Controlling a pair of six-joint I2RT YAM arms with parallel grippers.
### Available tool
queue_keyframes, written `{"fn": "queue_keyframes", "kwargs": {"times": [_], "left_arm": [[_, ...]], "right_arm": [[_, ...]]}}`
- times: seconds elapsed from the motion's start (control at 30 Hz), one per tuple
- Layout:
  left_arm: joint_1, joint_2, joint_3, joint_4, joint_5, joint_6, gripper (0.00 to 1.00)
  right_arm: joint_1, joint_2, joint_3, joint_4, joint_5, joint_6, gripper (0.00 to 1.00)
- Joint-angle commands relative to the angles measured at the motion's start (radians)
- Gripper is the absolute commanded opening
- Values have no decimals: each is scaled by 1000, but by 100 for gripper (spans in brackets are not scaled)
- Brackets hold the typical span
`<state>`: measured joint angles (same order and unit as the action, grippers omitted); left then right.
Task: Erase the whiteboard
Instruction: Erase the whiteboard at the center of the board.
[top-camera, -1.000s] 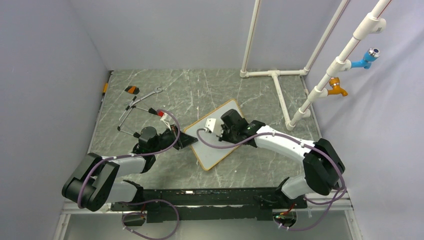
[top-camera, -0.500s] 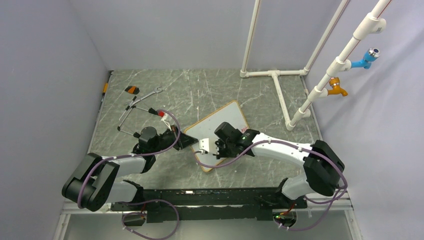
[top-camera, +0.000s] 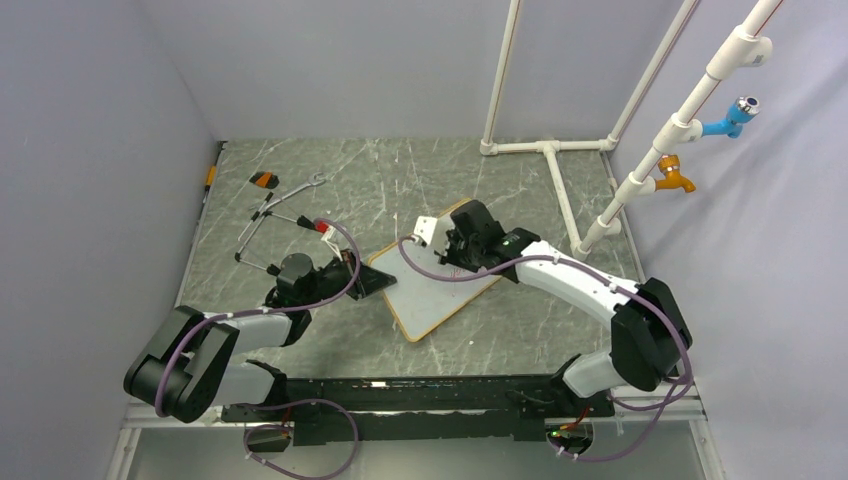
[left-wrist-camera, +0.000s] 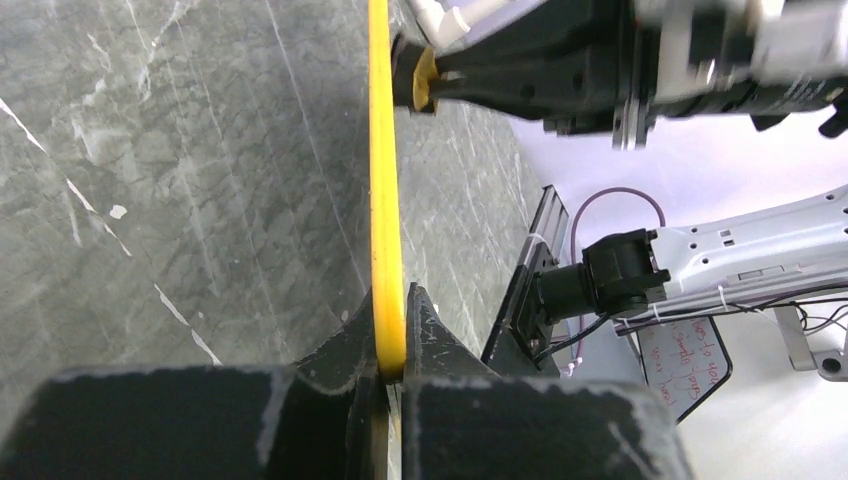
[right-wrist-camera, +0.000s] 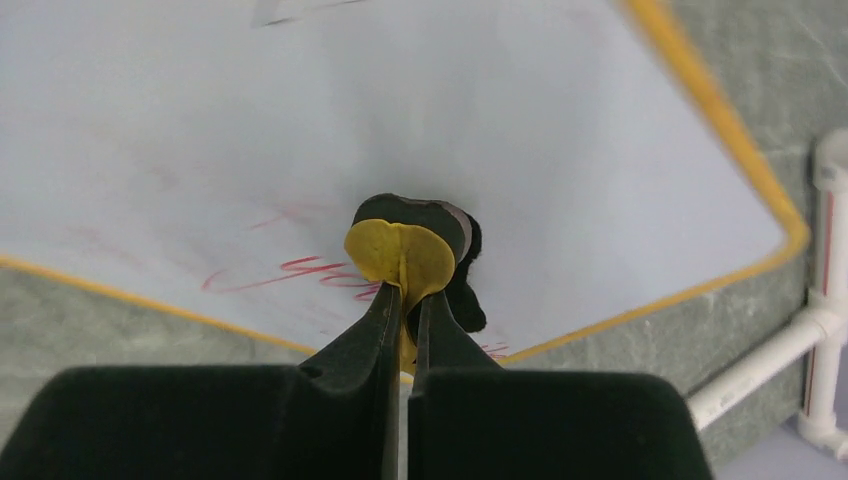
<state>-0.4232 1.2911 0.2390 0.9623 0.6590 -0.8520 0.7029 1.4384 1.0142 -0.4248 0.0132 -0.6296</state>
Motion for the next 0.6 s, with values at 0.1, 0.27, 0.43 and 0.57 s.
{"fn": "queue_keyframes", "kwargs": {"times": [0.1,0.27,0.43,0.57], "left_arm": [[-8,-38,20,160,58,-14,0],[-8,-24,21,176,59,-21,0],[-7,-25,23,169,63,-21,0],[-9,-29,26,160,69,-17,0]], "right_arm": [[155,-33,-145,-162,-114,-203,0],[174,-16,-147,-144,-52,-175,0],[96,2,-48,-10,46,-48,0],[48,2,21,65,86,17,0]]}}
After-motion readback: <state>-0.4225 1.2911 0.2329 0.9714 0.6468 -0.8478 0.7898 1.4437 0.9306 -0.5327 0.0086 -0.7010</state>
